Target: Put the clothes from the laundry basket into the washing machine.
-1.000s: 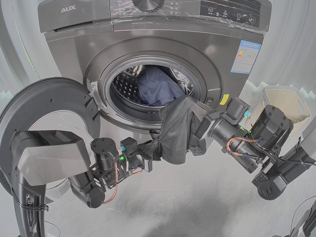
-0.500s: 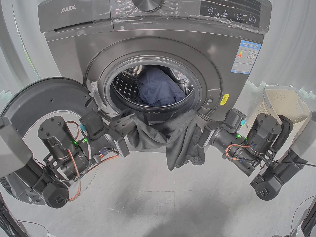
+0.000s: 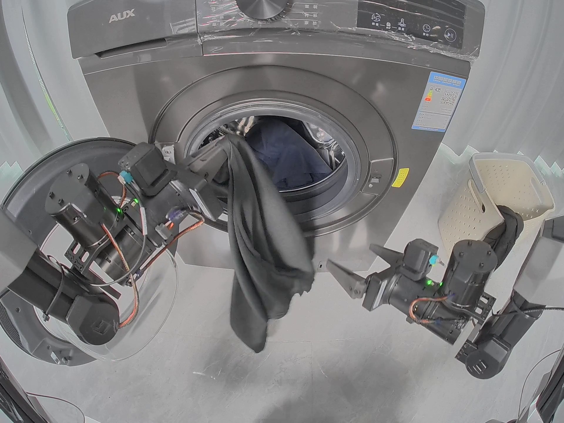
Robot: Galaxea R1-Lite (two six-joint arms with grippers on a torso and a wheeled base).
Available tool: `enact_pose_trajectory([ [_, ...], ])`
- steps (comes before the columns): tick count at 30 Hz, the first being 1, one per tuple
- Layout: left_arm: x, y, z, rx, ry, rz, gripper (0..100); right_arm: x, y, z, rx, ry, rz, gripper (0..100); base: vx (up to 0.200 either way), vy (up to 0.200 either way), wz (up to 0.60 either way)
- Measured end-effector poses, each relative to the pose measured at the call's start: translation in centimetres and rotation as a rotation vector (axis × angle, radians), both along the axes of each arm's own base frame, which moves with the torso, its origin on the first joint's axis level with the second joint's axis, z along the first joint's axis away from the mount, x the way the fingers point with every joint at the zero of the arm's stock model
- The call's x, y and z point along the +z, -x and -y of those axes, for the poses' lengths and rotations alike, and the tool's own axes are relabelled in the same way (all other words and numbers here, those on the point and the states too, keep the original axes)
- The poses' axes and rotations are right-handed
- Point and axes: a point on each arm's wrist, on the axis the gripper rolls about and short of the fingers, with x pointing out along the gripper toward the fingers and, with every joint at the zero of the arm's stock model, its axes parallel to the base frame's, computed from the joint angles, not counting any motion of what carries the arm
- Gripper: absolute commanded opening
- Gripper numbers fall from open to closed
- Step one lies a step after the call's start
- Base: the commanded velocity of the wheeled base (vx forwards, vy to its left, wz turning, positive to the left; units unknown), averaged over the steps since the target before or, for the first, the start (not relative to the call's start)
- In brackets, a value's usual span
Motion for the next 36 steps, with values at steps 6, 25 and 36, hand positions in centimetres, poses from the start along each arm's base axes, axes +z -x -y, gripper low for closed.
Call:
enact_pose_trajectory([
  [6,1.2,-0.5,0.3,0.009,0.031,0.042,0,-1.5,1.4,0.0,0.036,0.049,-0.056,100,0.000,0.000,0.00],
  [25,2.1,0.6,0.5,-0.087,0.010,0.088,0,-3.8,-4.7,-0.7,-0.032,0.026,-0.037,100,0.000,0.000,0.00],
  [36,2.9,1.2,0.4,-0.100,0.028,0.107,0,-5.8,-7.8,-1.1,-0.020,0.034,-0.010,100,0.000,0.000,0.00],
])
